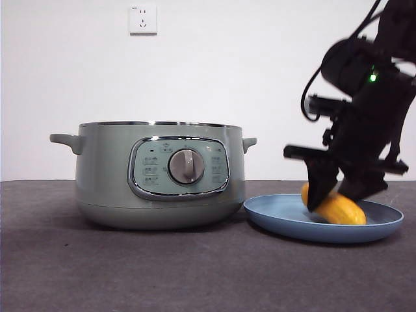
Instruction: Take the corn out from the steamer,put the corn on the plate,close the lid
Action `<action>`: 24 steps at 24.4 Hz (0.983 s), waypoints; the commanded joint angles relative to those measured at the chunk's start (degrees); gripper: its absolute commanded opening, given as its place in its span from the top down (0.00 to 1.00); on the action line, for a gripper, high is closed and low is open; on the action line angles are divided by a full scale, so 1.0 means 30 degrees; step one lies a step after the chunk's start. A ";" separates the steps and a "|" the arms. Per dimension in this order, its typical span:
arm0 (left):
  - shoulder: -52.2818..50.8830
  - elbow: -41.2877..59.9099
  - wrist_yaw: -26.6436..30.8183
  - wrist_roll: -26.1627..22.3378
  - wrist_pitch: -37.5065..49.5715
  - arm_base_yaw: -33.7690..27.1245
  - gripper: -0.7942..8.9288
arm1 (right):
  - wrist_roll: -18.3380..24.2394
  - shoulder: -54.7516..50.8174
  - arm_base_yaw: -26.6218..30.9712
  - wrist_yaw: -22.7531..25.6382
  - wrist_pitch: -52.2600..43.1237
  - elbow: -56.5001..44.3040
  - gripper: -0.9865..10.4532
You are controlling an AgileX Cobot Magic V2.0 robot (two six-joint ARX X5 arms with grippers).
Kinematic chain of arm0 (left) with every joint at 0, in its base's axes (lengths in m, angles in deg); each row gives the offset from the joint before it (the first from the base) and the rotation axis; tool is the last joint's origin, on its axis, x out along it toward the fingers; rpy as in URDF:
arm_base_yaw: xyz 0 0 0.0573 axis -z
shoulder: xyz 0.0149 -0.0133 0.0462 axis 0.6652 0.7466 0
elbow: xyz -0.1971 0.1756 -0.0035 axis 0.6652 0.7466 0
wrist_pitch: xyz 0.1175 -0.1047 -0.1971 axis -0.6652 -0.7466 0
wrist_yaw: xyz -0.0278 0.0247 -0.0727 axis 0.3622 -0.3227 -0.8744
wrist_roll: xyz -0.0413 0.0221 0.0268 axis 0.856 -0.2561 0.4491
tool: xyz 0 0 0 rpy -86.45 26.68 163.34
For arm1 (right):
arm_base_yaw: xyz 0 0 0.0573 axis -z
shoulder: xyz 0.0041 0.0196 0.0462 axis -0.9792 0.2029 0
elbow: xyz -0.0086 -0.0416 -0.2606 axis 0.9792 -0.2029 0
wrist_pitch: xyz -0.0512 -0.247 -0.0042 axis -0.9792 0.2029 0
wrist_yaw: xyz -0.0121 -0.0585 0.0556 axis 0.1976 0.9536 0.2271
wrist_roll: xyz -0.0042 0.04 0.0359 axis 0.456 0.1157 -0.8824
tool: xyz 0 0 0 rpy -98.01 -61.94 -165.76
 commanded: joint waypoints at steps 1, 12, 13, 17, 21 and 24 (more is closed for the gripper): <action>0.0066 -0.0102 -0.0015 0.0058 0.0969 -0.0036 0.93 | -0.0175 0.0335 -0.0007 -0.0007 -0.0080 -0.0168 0.92; 0.4867 -0.0102 -0.0095 -0.0954 0.4903 -0.0036 0.93 | -0.0182 -0.2565 -0.0007 0.0044 0.1406 -0.0138 0.33; 0.5588 -0.0102 -0.0117 -0.0962 0.5362 -0.0036 0.93 | -0.0182 -0.3570 -0.0007 0.0036 0.1741 -0.0131 0.33; 0.8174 -0.0102 -0.0233 -0.1086 0.7912 -0.0036 0.93 | -0.0182 -0.8386 -0.0058 0.0015 0.3555 -0.0124 0.33; 0.9806 -0.0102 -0.0554 -0.1304 0.9471 -0.0044 0.93 | -0.0175 -1.1774 -0.0066 0.0007 0.4881 -0.0124 0.33; 1.1067 -0.0102 -0.0546 -0.1967 1.0185 -0.0051 0.93 | -0.0175 -1.4207 -0.0066 0.0044 0.5493 -0.0124 0.33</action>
